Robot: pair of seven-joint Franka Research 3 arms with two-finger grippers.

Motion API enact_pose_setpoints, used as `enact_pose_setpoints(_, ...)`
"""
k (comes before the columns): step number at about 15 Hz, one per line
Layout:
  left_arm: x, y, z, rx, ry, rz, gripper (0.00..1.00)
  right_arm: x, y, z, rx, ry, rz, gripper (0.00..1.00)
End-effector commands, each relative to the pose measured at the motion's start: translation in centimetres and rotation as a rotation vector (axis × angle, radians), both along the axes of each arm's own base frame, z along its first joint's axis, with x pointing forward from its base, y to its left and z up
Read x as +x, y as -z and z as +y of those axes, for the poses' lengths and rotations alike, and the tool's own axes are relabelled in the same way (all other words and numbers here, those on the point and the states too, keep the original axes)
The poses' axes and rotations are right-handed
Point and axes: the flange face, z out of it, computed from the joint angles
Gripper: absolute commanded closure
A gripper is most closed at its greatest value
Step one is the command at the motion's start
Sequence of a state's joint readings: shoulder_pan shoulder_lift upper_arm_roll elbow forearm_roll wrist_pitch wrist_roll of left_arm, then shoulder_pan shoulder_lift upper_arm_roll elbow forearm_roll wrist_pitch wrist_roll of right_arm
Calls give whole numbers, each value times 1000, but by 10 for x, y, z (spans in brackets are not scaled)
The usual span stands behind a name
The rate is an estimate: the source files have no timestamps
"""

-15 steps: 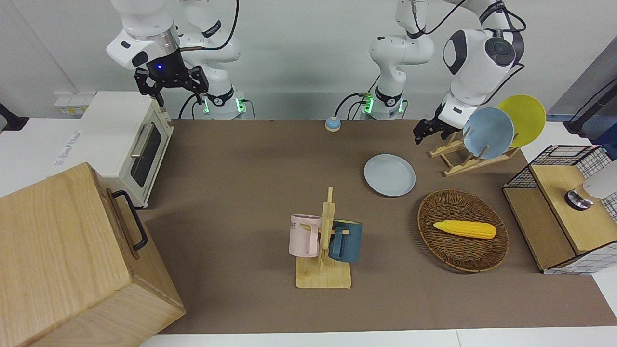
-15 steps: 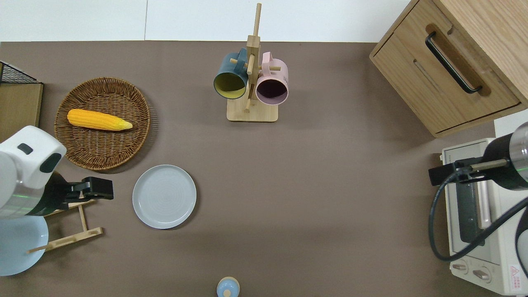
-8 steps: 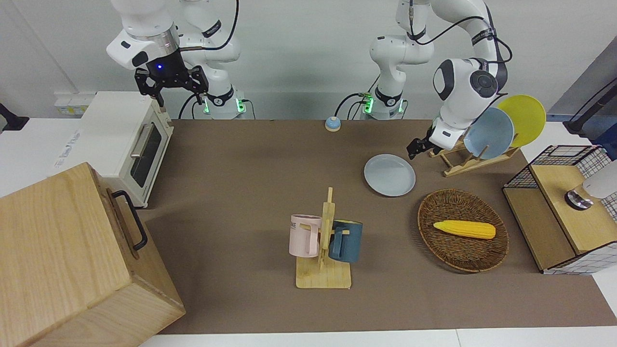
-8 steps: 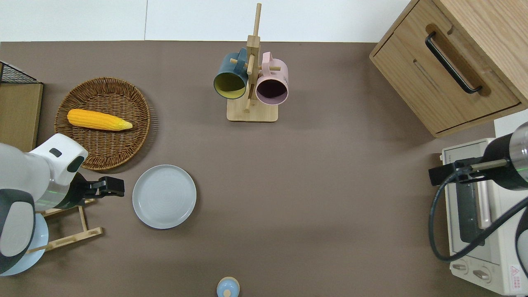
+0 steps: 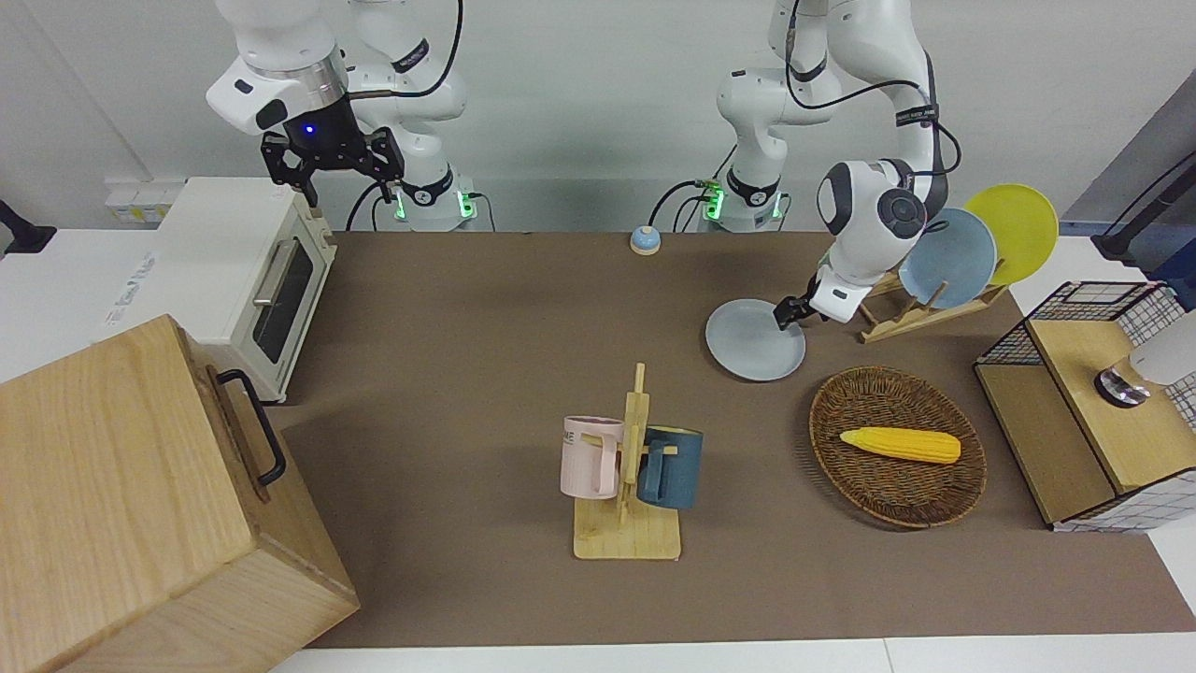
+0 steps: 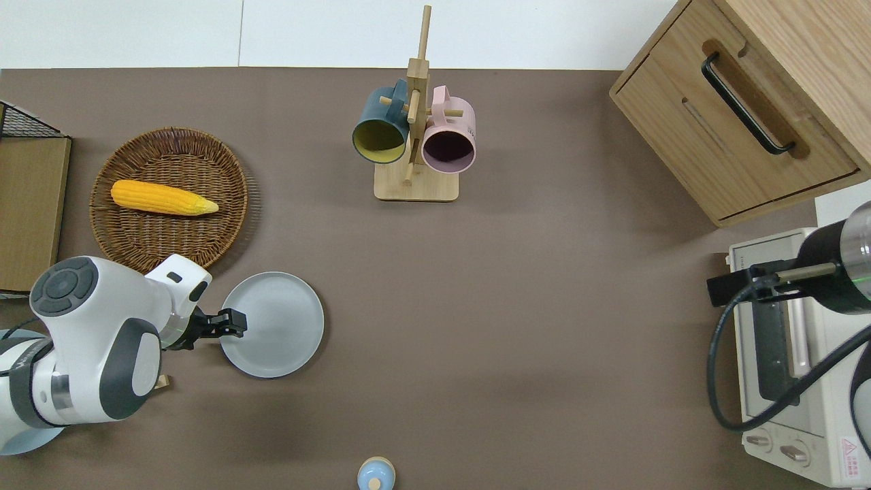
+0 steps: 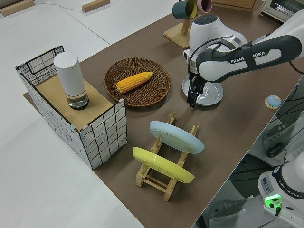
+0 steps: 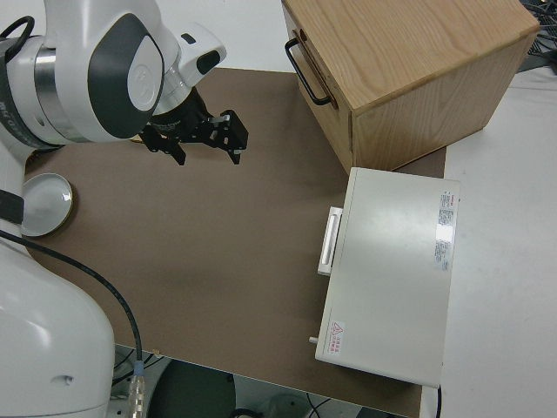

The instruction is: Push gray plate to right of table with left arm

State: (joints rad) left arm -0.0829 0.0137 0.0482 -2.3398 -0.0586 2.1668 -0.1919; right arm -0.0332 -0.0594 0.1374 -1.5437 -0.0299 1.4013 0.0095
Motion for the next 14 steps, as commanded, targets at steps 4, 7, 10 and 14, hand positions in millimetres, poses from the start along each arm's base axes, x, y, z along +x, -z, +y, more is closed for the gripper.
enact_pose_setpoints(4,-1,17,2,1,15,-7,844,-4,-4,-3,-11,-2,4,5)
enact_pose_setpoints(7,1,20,0,0,20,-11,1000,-4,-4,-3,-12,-2,4,5)
enact_pose_setpoints(10,2,20,-9,-14,20,-11,1000,-4,-4,-3,-11,-2,4,5)
enact_pose_setpoints(14,1,20,-30,-52,20,-10,1000,-4,-4,-3,-11,-2,4,5)
